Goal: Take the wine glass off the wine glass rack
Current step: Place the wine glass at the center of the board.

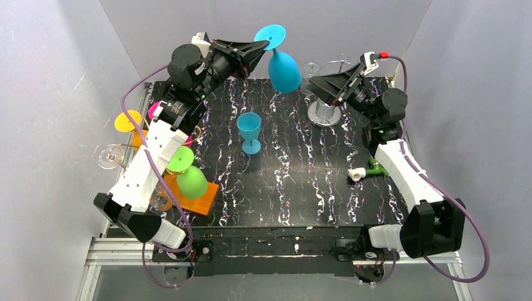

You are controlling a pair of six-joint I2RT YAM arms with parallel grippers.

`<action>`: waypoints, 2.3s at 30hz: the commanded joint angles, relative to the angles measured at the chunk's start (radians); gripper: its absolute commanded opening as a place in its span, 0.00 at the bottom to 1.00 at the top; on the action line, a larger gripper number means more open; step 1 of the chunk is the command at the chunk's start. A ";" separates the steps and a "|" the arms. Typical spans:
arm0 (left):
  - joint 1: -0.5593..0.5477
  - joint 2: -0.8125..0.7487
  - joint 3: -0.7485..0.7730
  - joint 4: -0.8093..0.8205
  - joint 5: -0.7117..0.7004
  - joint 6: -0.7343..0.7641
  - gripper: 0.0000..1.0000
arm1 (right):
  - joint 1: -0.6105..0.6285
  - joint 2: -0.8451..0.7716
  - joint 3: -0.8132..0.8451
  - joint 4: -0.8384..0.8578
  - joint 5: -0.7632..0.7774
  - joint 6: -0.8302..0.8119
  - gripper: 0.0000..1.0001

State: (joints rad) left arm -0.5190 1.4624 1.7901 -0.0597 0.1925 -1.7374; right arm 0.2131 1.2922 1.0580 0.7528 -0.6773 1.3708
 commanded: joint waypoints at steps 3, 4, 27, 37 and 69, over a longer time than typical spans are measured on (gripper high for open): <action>0.002 -0.029 0.023 0.117 -0.018 -0.128 0.00 | 0.052 0.073 0.057 0.266 0.055 0.114 0.97; 0.002 -0.031 0.026 0.119 -0.020 -0.132 0.00 | 0.057 0.081 0.064 0.268 0.057 0.115 0.96; -0.007 -0.051 -0.069 0.229 0.021 -0.235 0.00 | 0.104 0.250 0.064 0.819 0.254 0.483 0.32; -0.019 -0.053 -0.113 0.261 0.101 -0.112 0.64 | 0.100 0.212 0.067 0.734 0.256 0.431 0.01; -0.358 -0.232 0.250 -1.028 -0.597 1.400 0.98 | 0.460 0.313 0.852 -1.707 0.783 -0.938 0.01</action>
State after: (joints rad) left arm -0.8730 1.2526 1.9648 -1.0103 -0.2199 -0.4660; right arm 0.6487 1.6138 1.9285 -0.8513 0.0113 0.5140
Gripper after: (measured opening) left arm 0.983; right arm 0.043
